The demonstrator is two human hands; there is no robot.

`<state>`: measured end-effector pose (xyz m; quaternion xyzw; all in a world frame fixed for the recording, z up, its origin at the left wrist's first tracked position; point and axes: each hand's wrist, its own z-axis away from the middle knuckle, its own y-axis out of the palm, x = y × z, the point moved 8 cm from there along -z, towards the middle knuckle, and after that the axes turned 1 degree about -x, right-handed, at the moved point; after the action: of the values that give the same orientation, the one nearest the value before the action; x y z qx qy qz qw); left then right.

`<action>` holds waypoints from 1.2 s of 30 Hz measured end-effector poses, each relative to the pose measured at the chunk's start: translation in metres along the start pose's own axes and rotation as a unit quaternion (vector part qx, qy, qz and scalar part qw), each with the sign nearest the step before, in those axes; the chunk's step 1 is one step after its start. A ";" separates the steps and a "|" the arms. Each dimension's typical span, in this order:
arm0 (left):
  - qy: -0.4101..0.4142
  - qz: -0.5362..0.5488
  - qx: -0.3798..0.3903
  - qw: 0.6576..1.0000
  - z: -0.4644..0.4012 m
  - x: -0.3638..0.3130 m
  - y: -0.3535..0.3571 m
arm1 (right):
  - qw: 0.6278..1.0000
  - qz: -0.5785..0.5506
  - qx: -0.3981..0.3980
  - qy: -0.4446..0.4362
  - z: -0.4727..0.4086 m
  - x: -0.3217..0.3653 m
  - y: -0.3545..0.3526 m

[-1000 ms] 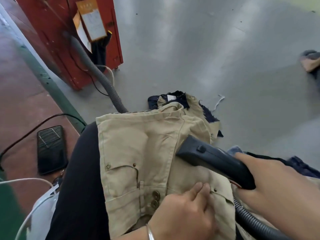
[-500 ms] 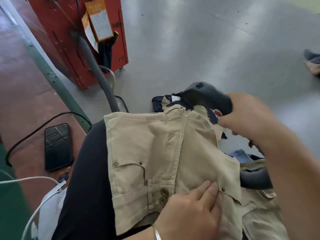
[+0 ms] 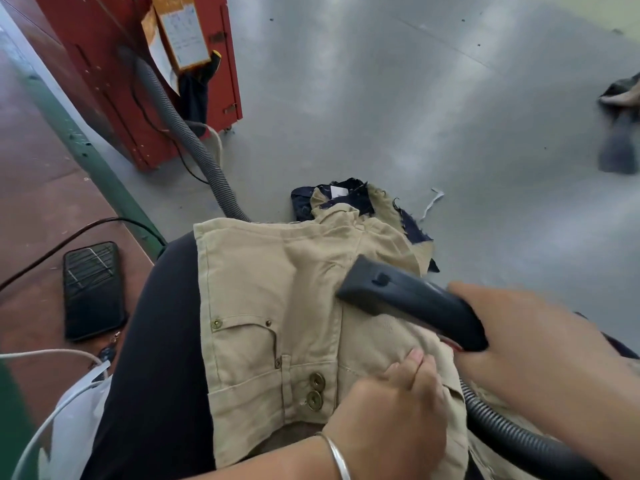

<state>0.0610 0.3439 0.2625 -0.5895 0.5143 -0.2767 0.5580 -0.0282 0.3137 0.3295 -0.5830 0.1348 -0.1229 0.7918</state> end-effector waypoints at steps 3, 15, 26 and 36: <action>0.009 0.001 0.006 1.000 0.002 0.003 0.000 | 0.999 -0.044 -0.013 0.011 -0.020 0.009 -0.009; 0.079 0.028 -0.048 0.995 0.014 0.006 -0.024 | 0.980 -0.170 -0.070 0.071 -0.106 -0.007 -0.018; 0.115 -0.007 -0.050 0.992 0.013 -0.010 -0.034 | 0.953 -0.277 -0.079 0.099 0.010 -0.066 -0.020; -0.008 0.020 -0.044 0.999 -0.011 -0.002 -0.036 | 0.961 -0.236 -0.090 0.117 0.042 -0.095 -0.011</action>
<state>0.0614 0.3359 0.2995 -0.6054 0.5329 -0.2383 0.5411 -0.1024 0.3815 0.3591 -0.6482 0.0959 -0.3611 0.6635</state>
